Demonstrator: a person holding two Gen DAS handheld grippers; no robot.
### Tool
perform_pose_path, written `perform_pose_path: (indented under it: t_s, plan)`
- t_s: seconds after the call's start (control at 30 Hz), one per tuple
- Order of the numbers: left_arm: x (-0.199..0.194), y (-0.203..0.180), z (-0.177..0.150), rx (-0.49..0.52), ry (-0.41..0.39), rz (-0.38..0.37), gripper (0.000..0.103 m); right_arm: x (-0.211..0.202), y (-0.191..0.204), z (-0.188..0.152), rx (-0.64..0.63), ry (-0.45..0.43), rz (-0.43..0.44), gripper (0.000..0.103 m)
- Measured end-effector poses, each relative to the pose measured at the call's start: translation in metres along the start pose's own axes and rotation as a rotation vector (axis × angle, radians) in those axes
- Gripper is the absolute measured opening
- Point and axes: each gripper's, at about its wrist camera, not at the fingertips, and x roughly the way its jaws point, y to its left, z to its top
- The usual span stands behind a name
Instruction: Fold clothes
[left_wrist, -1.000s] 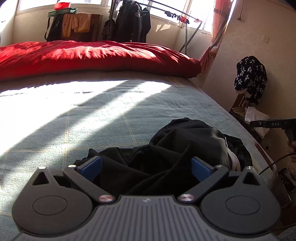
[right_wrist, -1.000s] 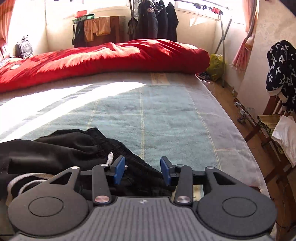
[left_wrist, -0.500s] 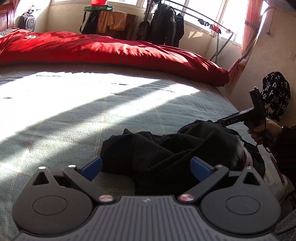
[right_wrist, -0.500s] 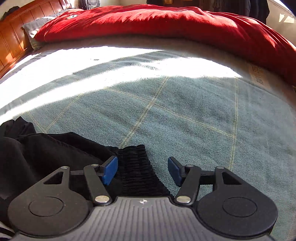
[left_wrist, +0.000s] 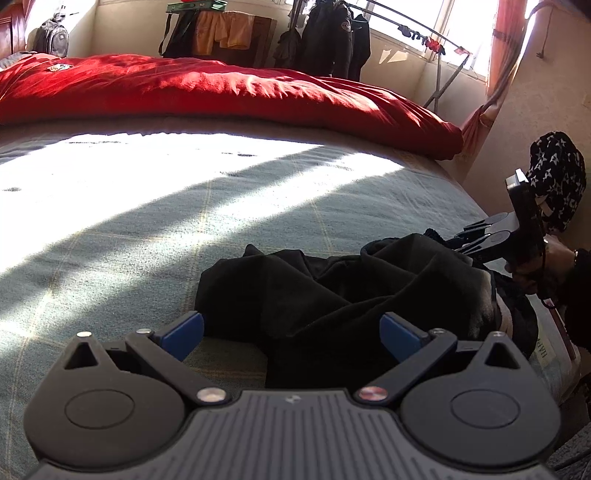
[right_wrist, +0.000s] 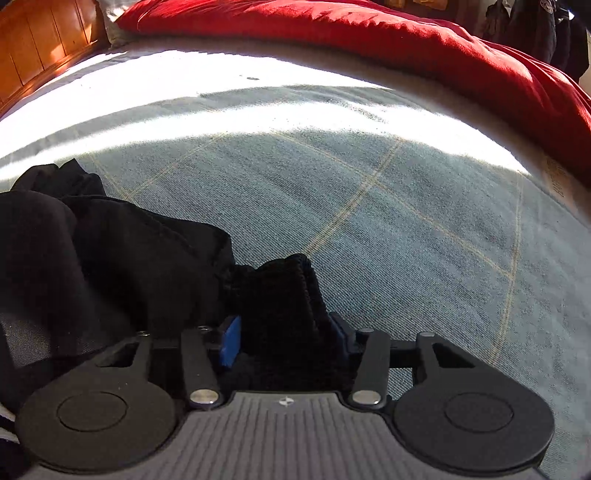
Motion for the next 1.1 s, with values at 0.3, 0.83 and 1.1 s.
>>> perform_pose_path:
  t_s: [0.3, 0.83, 1.1]
  plan:
    - [-0.006, 0.004, 0.001, -0.022, -0.027, 0.034, 0.101, -0.012, -0.037, 0.028, 0.076, -0.11, -0.271, 0.035]
    - [-0.01, 0.008, 0.005, -0.047, -0.022, 0.086, 0.101, 0.013, -0.14, 0.025, 0.453, -0.08, -0.346, 0.052]
    - [0.003, -0.001, 0.016, 0.015, -0.024, 0.046, 0.101, -0.072, -0.07, 0.025, 0.345, -0.213, -0.149, 0.067]
